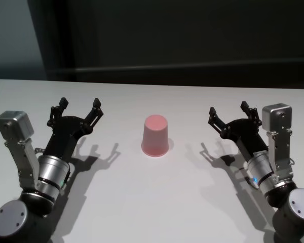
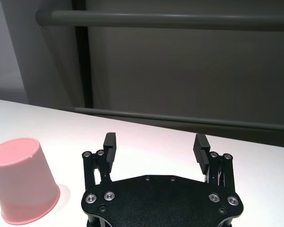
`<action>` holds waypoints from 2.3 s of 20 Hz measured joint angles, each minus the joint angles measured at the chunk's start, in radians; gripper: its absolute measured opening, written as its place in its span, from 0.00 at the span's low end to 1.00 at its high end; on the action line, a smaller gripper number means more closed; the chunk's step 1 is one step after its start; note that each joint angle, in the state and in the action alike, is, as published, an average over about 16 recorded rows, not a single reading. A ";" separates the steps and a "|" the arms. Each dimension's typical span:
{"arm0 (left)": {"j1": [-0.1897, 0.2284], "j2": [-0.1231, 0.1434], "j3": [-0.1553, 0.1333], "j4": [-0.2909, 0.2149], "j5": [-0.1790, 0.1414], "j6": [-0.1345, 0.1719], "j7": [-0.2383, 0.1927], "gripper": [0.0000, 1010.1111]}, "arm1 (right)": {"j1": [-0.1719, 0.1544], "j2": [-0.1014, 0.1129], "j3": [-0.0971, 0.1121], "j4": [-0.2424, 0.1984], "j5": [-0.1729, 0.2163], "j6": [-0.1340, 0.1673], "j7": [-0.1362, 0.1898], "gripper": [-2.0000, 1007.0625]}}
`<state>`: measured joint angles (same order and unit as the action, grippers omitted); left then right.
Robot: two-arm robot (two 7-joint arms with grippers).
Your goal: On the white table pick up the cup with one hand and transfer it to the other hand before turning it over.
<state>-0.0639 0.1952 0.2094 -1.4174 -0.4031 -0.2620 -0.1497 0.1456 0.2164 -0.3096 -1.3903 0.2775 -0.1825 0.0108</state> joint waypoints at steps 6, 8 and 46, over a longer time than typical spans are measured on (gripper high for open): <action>0.000 0.000 0.000 0.000 0.000 0.000 0.000 0.99 | -0.004 -0.013 0.009 0.011 -0.012 -0.005 -0.003 0.99; 0.000 0.000 0.000 0.000 0.000 0.000 0.000 0.99 | -0.004 -0.015 0.011 0.014 -0.015 -0.005 -0.004 0.99; 0.000 0.000 0.000 0.000 0.000 0.000 0.000 0.99 | -0.004 -0.014 0.011 0.010 -0.014 -0.007 -0.005 0.99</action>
<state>-0.0639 0.1952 0.2094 -1.4174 -0.4031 -0.2620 -0.1497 0.1417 0.2019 -0.2985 -1.3801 0.2639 -0.1892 0.0056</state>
